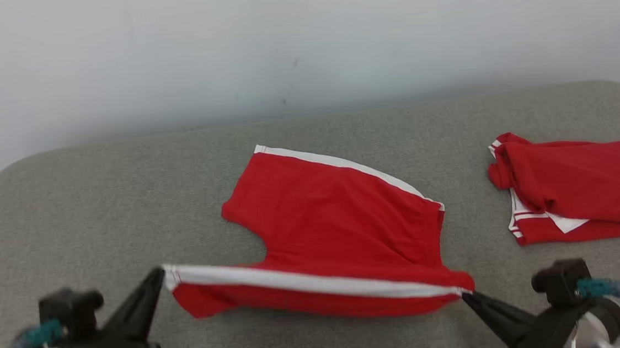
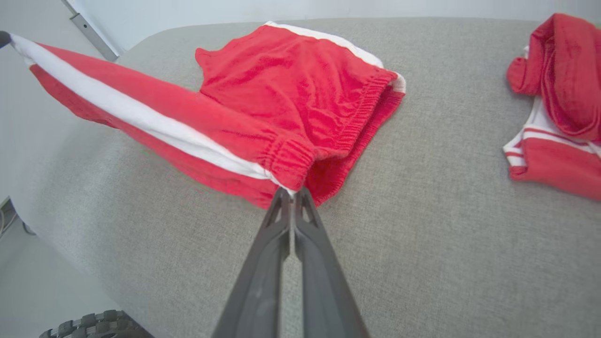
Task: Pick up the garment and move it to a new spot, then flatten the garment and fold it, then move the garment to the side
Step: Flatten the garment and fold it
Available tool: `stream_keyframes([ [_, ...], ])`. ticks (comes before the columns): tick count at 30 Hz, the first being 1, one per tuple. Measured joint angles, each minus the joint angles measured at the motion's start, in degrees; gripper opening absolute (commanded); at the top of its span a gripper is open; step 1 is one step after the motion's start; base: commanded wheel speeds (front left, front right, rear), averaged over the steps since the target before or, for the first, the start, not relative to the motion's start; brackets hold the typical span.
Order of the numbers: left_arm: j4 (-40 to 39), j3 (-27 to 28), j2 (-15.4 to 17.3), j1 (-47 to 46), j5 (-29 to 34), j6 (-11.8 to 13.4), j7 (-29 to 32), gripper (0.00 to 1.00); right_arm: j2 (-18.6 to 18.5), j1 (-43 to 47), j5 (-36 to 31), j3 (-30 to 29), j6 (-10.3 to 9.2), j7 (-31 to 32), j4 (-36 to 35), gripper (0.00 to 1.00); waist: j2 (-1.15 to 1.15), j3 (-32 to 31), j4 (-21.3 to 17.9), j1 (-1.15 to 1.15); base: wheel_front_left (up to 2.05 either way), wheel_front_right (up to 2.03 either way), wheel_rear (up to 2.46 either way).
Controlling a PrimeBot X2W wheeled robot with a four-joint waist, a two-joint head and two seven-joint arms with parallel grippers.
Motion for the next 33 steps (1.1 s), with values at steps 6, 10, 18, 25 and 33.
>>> stream_keyframes([
  [6,1.4,0.5,2.1,-10.3,-0.5,-1.5,2.8,0.0,2.8,-7.5,1.4,0.4,0.07,2.0,0.6,0.0,0.0,2.2,-1.7,0.0,0.0,0.0,0.0],
  [10,3.3,-0.4,4.3,-15.6,-0.1,-2.0,4.8,0.0,4.1,-11.3,1.5,0.8,0.08,3.3,1.9,0.0,0.0,3.7,-2.7,0.0,0.0,0.0,0.0],
  [18,8.5,-3.4,6.9,-28.8,-0.8,-2.0,8.5,0.0,8.7,-21.1,2.4,1.5,0.07,5.7,5.6,0.0,0.0,8.9,-5.8,0.01,0.0,0.0,0.0],
  [25,10.9,-10.7,10.7,-38.2,-3.2,-2.0,9.5,0.0,13.2,-29.3,3.5,1.8,-0.02,6.8,10.1,0.0,0.01,13.9,-8.9,0.02,0.0,0.0,0.0],
  [33,14.7,-17.3,14.4,-47.5,-6.3,-2.0,9.4,0.0,16.5,-36.3,3.5,2.2,-0.1,7.1,15.9,0.0,0.01,19.6,-12.6,0.02,0.0,0.0,0.0],
])
